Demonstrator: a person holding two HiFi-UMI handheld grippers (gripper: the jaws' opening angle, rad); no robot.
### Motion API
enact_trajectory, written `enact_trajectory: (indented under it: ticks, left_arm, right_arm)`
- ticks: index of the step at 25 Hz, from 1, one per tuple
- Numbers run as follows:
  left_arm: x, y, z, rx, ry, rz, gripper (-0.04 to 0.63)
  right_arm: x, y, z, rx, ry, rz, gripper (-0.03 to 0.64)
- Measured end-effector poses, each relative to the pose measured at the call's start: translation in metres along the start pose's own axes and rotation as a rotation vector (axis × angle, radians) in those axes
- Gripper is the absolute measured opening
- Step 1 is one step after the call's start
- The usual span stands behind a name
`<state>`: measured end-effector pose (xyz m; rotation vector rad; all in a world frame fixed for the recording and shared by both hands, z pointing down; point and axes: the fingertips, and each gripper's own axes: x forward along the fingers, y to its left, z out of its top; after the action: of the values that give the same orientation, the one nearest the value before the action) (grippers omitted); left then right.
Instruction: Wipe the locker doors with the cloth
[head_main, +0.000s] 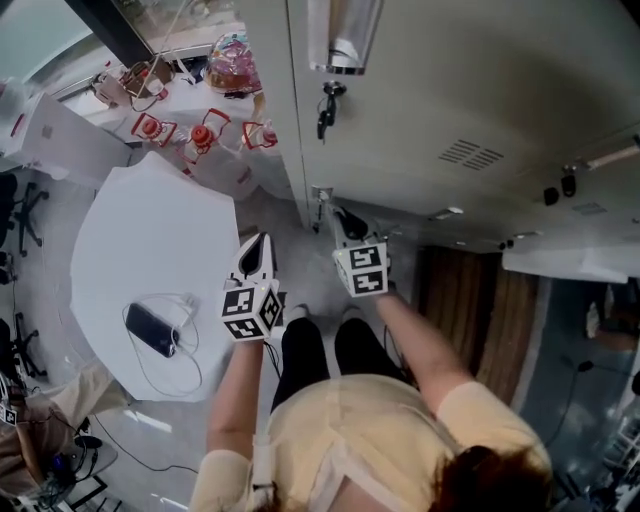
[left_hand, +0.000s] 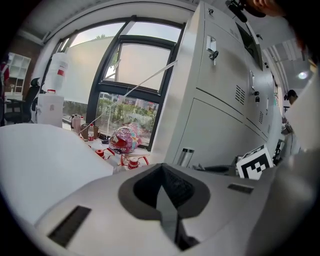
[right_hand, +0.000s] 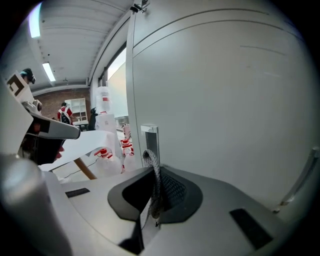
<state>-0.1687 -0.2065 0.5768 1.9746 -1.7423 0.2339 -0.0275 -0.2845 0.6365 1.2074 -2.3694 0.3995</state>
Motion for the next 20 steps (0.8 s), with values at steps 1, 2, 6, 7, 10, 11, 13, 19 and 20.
enact_trajectory:
  ticks: [1, 2, 6, 7, 10, 11, 13, 19, 20]
  left_arm:
    - [0.001, 0.001, -0.001, 0.001, 0.0, 0.002, 0.002]
    - [0.002, 0.002, -0.003, 0.002, 0.0, 0.003, 0.002]
    - [0.005, 0.007, -0.01, -0.014, 0.01, 0.011, 0.002]
    - [0.005, 0.008, -0.012, -0.017, 0.013, 0.012, 0.002]
    - [0.006, 0.011, -0.016, -0.017, 0.023, 0.011, 0.002]
    - [0.007, 0.011, -0.018, -0.016, 0.025, 0.012, 0.002]
    - [0.01, 0.012, -0.019, -0.018, 0.028, 0.009, 0.002]
    - [0.018, 0.005, -0.019, -0.013, 0.039, -0.02, 0.002]
    - [0.02, 0.002, -0.019, -0.011, 0.04, -0.026, 0.002]
  right_arm:
    - [0.005, 0.002, -0.001, -0.006, -0.002, 0.004, 0.02]
    - [0.01, 0.004, -0.003, -0.008, -0.004, 0.008, 0.02]
    - [0.025, 0.007, -0.007, -0.021, -0.005, 0.014, 0.02]
    - [0.028, 0.007, -0.007, -0.023, -0.006, 0.011, 0.02]
    - [0.031, 0.005, -0.008, -0.019, -0.011, 0.006, 0.02]
    - [0.032, 0.003, -0.009, -0.019, -0.011, 0.005, 0.02]
    - [0.032, -0.001, -0.011, -0.021, -0.006, -0.002, 0.02]
    - [0.025, -0.015, -0.014, -0.017, -0.004, -0.033, 0.02]
    - [0.022, -0.019, -0.014, -0.014, -0.005, -0.039, 0.02]
